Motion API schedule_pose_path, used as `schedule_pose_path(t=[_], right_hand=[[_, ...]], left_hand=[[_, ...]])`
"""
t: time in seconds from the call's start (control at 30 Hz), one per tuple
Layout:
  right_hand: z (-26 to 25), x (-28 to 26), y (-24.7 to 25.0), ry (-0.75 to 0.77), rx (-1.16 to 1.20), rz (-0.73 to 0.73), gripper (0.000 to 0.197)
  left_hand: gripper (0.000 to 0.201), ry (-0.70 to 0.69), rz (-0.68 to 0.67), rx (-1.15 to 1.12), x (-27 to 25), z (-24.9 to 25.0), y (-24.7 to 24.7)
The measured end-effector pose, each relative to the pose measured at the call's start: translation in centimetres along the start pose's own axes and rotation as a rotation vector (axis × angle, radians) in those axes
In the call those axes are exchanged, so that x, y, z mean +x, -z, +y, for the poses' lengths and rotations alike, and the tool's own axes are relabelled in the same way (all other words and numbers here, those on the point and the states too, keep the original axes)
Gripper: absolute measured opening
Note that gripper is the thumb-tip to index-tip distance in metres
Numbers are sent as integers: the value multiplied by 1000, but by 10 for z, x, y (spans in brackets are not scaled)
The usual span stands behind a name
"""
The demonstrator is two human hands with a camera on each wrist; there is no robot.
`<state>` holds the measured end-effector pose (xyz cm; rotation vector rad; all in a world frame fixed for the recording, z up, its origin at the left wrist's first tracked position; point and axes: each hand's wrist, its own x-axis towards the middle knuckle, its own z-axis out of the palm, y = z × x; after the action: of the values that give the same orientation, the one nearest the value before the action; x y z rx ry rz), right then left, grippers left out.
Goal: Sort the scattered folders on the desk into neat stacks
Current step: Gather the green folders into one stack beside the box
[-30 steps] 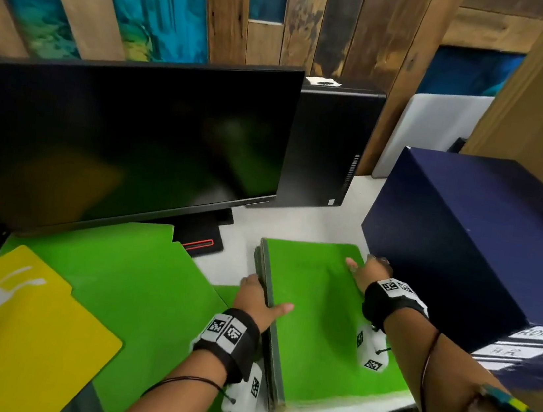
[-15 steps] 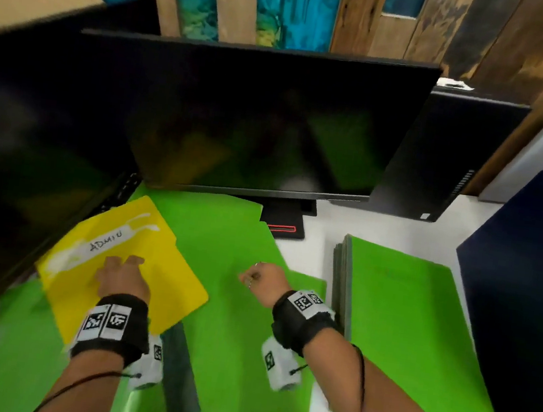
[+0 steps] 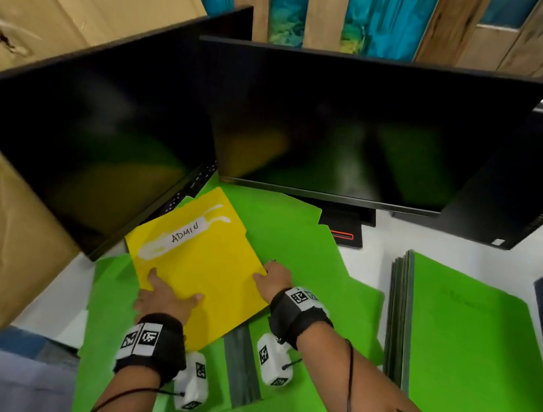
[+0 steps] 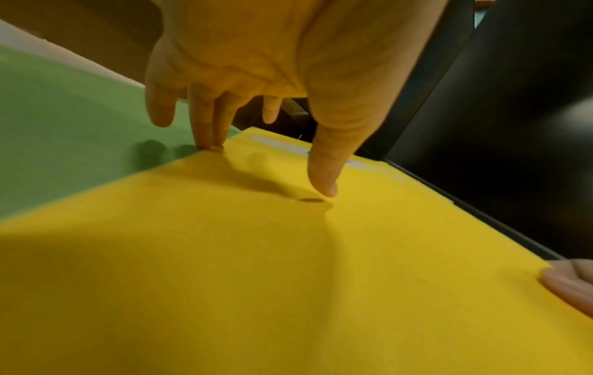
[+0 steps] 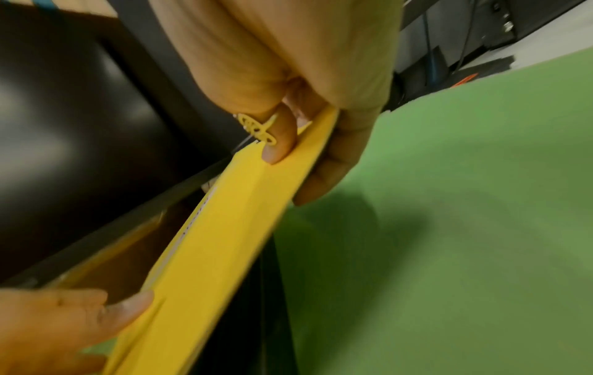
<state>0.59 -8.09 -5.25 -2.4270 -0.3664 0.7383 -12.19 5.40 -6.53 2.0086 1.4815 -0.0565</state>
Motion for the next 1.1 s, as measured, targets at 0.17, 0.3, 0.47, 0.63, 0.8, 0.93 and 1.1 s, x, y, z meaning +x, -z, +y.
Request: schedule_pose_path(t=[0.17,0.3,0.47,0.63,0.8,0.93,1.1], right_hand=[[31,-23,47,105,185,124,35],[82,-46,95,30,302,263,30],[151,-83,135,-307,124,467,42],[203,-126,158,-667,-140,529,39],[244,-150,173,-862,-232,448,79],[243,-151,173,-890,-287,362,85],[182,-119,147,-268,-274,492,59]], left_hand=[[97,-83,-24,-319,-10,17,0],[74,-274,-140,-385,-31,58,-19],[75,-524,-370,-106,-75,107,-68],[71,-799,-472,-24,-127,148,-120],[54,-931,-514,56,-169,170,-155],[53,-957,-617,71,-169,166,-162],[68,-875,-337,129,-95,157,-116]])
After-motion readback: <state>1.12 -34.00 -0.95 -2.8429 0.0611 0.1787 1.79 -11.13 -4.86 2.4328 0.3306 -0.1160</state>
